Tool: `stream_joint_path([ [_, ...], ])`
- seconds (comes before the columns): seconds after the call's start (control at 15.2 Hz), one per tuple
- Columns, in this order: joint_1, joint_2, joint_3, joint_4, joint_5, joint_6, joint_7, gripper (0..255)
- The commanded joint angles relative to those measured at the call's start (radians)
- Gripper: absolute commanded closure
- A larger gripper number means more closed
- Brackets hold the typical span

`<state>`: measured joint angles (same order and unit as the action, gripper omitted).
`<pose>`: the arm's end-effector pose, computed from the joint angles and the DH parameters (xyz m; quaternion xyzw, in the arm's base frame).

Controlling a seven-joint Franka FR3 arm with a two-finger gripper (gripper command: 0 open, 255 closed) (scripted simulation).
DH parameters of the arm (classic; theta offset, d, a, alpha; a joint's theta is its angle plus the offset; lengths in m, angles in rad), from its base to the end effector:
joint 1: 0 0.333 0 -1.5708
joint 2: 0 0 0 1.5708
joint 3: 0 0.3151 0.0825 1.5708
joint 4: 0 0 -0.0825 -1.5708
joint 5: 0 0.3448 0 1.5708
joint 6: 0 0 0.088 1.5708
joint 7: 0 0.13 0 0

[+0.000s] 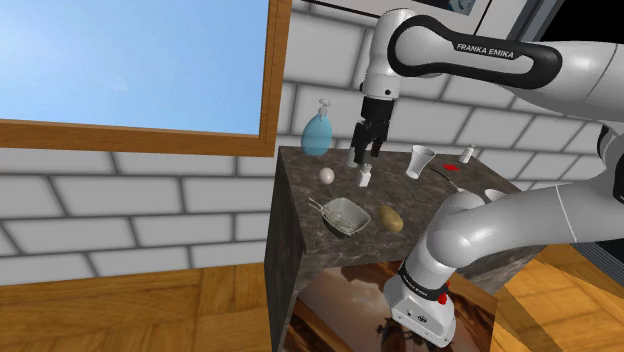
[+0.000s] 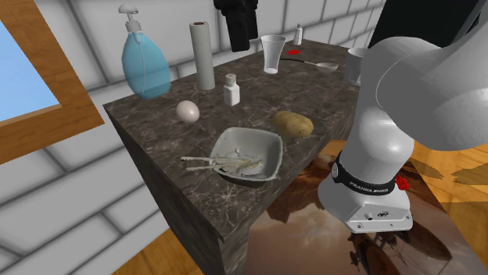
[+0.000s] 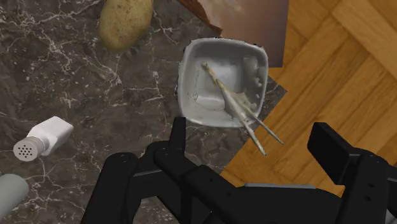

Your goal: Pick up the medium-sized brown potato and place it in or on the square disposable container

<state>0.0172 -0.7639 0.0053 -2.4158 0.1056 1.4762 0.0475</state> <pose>0.2556 0.0206 0.5292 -0.9948 0.0130 0.0893 0.0479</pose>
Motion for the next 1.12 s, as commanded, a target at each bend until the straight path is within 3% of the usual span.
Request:
stream_joint_path([
  [0.0,0.0,0.0,0.0,0.0,0.0,0.0,0.0,0],
  [1.06,-0.34,-0.065,-0.054,-0.438,-0.153,0.32,0.353,0],
])
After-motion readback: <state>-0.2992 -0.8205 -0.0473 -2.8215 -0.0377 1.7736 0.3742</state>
